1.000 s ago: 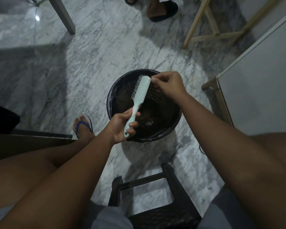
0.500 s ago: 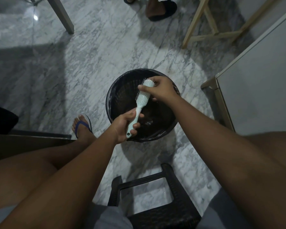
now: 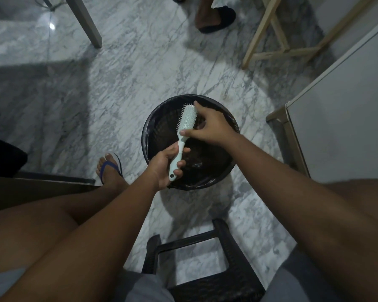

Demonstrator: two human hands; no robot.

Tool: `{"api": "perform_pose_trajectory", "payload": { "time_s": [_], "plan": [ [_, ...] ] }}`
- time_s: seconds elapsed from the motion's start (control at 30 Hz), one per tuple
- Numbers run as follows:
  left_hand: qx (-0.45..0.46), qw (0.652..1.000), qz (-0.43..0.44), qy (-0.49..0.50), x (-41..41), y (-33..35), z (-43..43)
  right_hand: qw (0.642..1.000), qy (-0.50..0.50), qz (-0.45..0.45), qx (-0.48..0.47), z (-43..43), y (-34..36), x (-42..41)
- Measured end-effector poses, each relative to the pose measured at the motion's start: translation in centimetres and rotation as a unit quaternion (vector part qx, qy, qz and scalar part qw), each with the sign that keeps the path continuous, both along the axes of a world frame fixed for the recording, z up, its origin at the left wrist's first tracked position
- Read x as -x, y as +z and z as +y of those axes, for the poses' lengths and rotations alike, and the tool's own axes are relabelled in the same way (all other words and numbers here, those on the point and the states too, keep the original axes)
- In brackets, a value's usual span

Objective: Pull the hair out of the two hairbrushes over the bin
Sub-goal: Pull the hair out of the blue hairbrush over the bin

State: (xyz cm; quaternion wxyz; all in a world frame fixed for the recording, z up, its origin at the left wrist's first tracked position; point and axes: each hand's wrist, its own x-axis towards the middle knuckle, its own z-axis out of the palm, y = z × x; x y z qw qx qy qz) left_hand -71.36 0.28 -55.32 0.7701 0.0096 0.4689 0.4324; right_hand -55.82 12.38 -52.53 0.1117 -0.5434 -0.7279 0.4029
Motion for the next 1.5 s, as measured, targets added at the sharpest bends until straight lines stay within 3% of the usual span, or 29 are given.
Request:
{"api": "perform_pose_trajectory", "payload": {
  "time_s": [0.27,0.5,0.6,0.67,0.8,0.93,1.13,1.23,1.37,1.5],
  "plan": [
    [-0.026,0.999,0.02,-0.038,0.4,0.7,-0.8,0.992,-0.072,0.085,0.054,1.1,1.7,-0.4],
    [-0.022,0.999,0.029,-0.026,-0.9,2.8,-0.8,0.976,-0.187,0.108,0.018,0.7,1.7,-0.9],
    [-0.024,1.0,0.003,-0.011,-1.4,3.9,-1.2,0.954,-0.265,0.133,0.033,0.0,1.4,-1.1],
    [-0.034,0.999,-0.027,0.002,-1.5,4.5,-1.3,0.955,-0.259,0.136,0.051,-0.5,1.1,-1.5],
    [-0.048,0.998,-0.032,-0.005,-1.2,5.7,-1.4,0.993,-0.076,0.084,0.032,-1.9,1.1,-1.5],
    [-0.057,0.998,-0.033,-0.009,-0.9,6.1,-1.3,0.992,-0.109,0.06,-0.017,-2.2,1.8,-0.2],
    [-0.057,0.998,-0.039,0.002,0.2,5.4,-0.6,0.987,-0.039,-0.073,0.136,-4.0,-1.8,-1.0],
    [-0.046,0.998,-0.043,0.022,0.5,4.8,-0.6,0.975,-0.053,-0.109,0.185,-4.5,-2.4,-1.5],
    [-0.05,0.996,-0.065,0.028,0.6,5.2,0.0,0.966,-0.044,-0.191,0.17,-4.1,-2.7,-2.2],
    [-0.042,0.999,-0.033,-0.003,0.8,5.0,-0.1,0.954,-0.121,-0.162,0.221,-3.7,-2.9,-2.8]
  ]
}}
